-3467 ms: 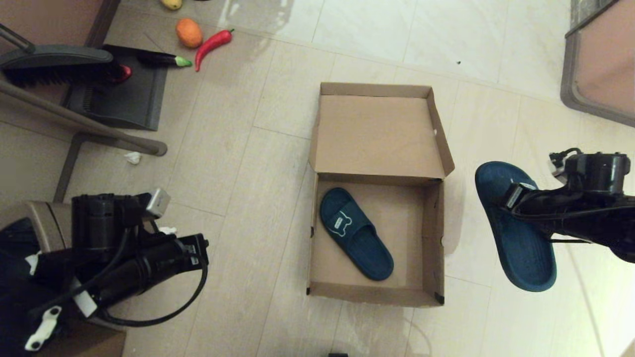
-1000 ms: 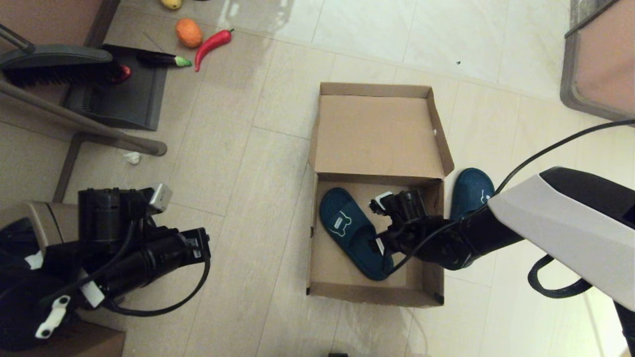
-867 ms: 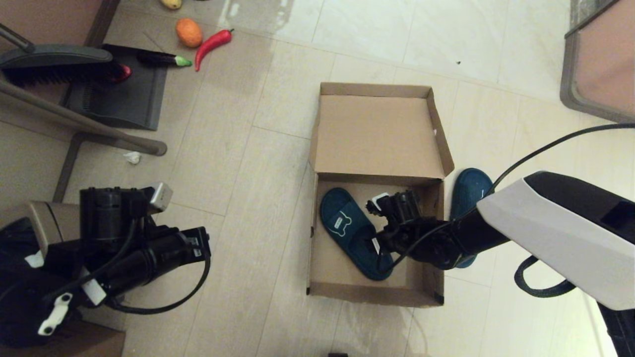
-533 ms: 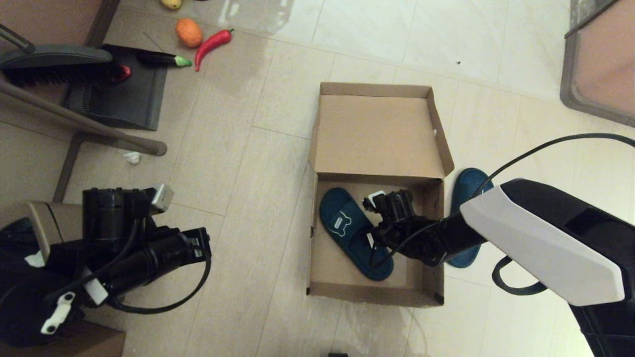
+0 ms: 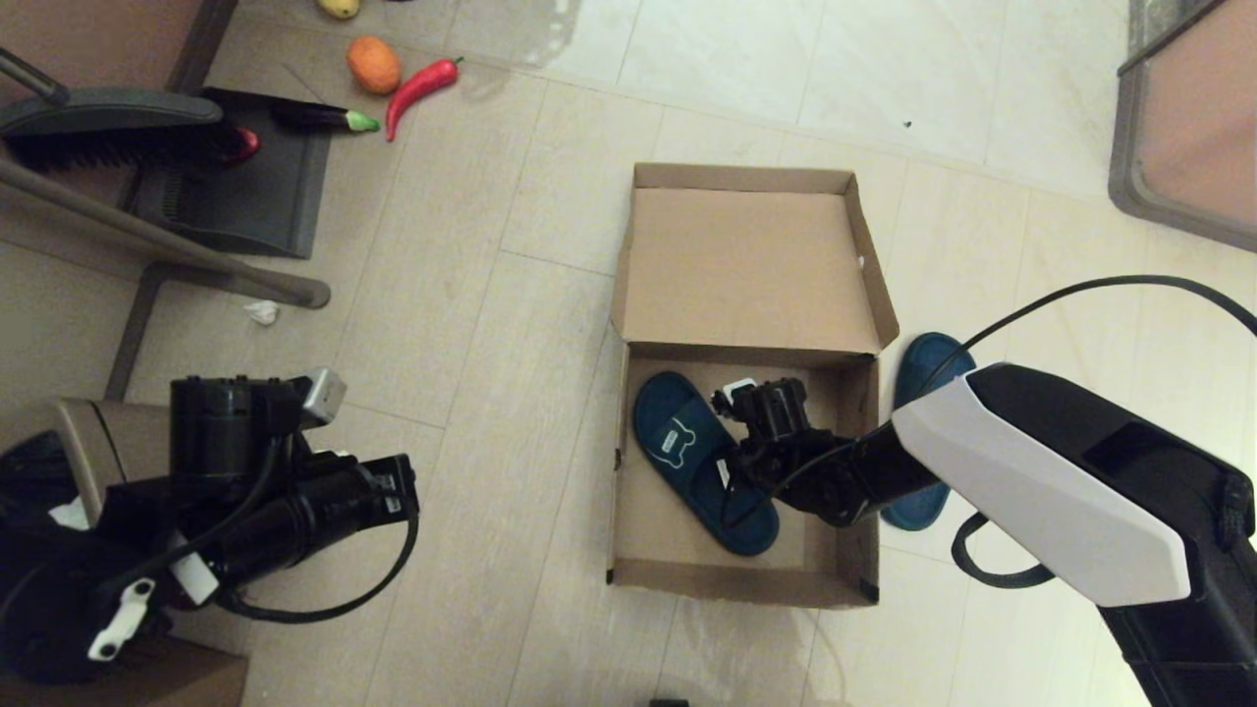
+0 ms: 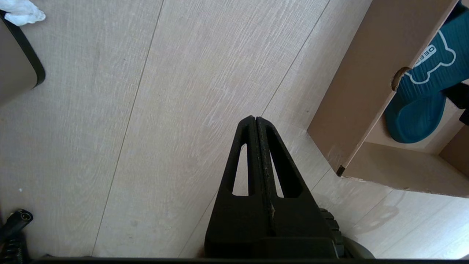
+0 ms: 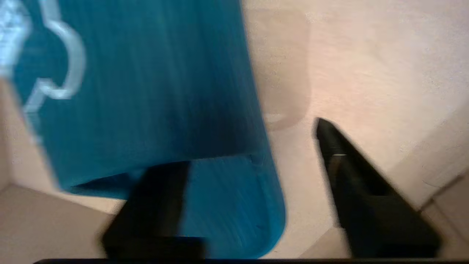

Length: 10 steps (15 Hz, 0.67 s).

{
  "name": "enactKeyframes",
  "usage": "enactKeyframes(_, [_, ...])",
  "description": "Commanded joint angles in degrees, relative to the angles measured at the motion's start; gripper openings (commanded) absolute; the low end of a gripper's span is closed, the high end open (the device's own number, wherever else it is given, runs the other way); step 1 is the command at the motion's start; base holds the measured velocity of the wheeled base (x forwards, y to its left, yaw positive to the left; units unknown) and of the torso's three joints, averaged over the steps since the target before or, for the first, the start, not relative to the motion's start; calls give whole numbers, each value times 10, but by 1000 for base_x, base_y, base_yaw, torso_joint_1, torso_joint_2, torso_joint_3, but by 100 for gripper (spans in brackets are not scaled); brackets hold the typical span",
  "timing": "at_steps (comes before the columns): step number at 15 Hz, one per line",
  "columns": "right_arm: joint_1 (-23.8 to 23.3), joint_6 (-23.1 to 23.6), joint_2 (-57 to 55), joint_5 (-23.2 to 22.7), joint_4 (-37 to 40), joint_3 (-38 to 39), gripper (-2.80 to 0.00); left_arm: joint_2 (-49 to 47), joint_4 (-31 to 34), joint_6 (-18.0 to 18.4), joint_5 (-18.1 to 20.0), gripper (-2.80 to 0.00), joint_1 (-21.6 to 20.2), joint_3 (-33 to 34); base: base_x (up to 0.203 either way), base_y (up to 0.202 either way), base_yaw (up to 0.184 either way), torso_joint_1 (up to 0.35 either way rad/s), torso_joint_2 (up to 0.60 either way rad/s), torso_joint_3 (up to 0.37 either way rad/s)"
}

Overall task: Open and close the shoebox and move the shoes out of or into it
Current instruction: Put the shoes out of the shoe box

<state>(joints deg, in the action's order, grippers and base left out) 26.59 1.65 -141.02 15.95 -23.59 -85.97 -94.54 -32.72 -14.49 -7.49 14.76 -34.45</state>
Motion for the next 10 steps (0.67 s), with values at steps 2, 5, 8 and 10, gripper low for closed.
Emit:
enactKeyframes(2, [2,-3,0,-4,-2,-8,-280,-5,-2,-1,0,-280,1,0,0,0,0,0,0,0])
enactKeyframes(5, [4,-22,8,-32,-2,-10,-280,-6,-4,-2,-1,-280,1,6,0,0,0,0,0,0])
enactKeyframes(8, [5,-33,16,-33,-2,0,-280,-5,-6,-3,-1,-280,1,6,0,0,0,0,0,0])
enactKeyframes(10, [10,-51,36,-36,-1,14,-280,0,-6,-3,-1,-280,1,6,0,0,0,0,0,0])
